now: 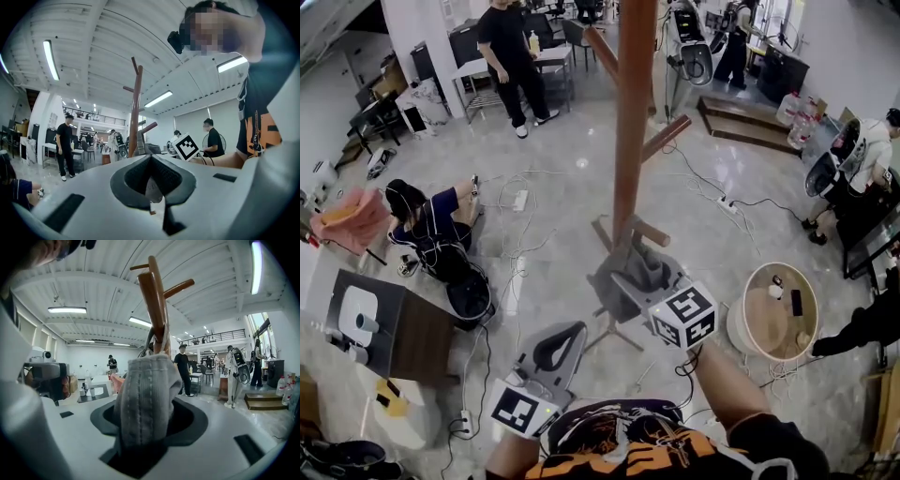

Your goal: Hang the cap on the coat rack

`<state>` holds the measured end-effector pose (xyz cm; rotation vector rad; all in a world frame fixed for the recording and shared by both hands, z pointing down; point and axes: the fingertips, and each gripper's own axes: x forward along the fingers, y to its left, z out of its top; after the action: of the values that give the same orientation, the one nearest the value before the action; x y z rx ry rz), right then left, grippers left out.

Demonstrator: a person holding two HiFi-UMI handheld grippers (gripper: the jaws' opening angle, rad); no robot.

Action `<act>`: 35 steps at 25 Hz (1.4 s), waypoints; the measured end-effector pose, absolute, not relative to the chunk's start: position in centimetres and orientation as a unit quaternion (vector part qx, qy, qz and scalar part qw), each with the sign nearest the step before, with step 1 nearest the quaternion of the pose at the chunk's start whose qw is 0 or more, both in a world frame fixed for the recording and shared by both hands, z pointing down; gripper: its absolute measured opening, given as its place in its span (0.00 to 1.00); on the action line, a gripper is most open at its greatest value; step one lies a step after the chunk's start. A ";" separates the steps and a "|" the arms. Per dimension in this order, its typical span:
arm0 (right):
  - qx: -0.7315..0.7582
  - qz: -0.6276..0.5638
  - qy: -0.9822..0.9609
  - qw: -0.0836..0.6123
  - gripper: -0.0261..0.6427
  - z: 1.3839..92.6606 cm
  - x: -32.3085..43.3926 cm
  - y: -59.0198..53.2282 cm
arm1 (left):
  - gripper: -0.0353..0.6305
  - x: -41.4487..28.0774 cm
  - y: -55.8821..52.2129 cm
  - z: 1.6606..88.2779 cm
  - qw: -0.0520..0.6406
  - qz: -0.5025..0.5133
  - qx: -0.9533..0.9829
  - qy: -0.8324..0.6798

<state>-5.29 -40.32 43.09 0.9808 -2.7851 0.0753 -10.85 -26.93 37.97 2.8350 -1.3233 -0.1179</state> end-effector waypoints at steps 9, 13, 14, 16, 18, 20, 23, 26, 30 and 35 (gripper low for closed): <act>0.336 -0.009 -0.941 0.045 0.59 40.9 -2.1 -38.6 | 0.09 -10.4 -27.5 38.1 0.006 -0.037 0.905 -0.423; 0.338 -0.028 -0.940 0.041 0.60 39.8 -1.2 -37.3 | 0.09 -10.4 -27.6 38.6 -0.012 -0.020 0.908 -0.418; 0.338 -0.029 -0.940 0.039 0.60 39.6 -1.0 -36.8 | 0.09 -10.4 -27.6 38.6 -0.011 -0.020 0.908 -0.418; 0.337 -0.027 -0.941 0.028 0.59 39.1 -0.6 -35.9 | 0.09 -10.2 -27.7 38.5 -0.006 -0.024 0.909 -0.416; 0.337 -0.020 -0.941 0.015 0.57 38.6 -0.1 -35.0 | 0.09 -10.0 -27.8 38.3 -0.008 -0.026 0.910 -0.413; 0.335 -0.013 -0.942 0.009 0.51 38.3 0.4 -34.0 | 0.09 -9.8 -27.9 37.9 -0.006 -0.032 0.911 -0.411; 0.333 -0.015 -0.943 0.005 0.38 38.0 1.0 -32.1 | 0.09 -9.8 -27.9 37.6 -0.008 -0.032 0.912 -0.409; 0.332 -0.017 -0.943 0.001 0.25 38.0 1.3 -30.2 | 0.09 -9.8 -27.6 37.6 -0.012 -0.031 0.912 -0.408; 0.348 -0.010 -0.936 -0.041 0.10 38.3 1.5 -28.7 | 0.09 -9.6 -27.3 38.1 -0.001 -0.036 0.912 -0.409; 0.361 0.001 -0.930 -0.065 0.06 37.9 1.5 -28.9 | 0.09 -9.7 -27.3 38.5 -0.001 -0.029 0.913 -0.406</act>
<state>1.47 -28.92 37.88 1.1843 -3.0493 0.0021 -9.66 -27.32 38.53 2.8709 -1.2773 -0.0914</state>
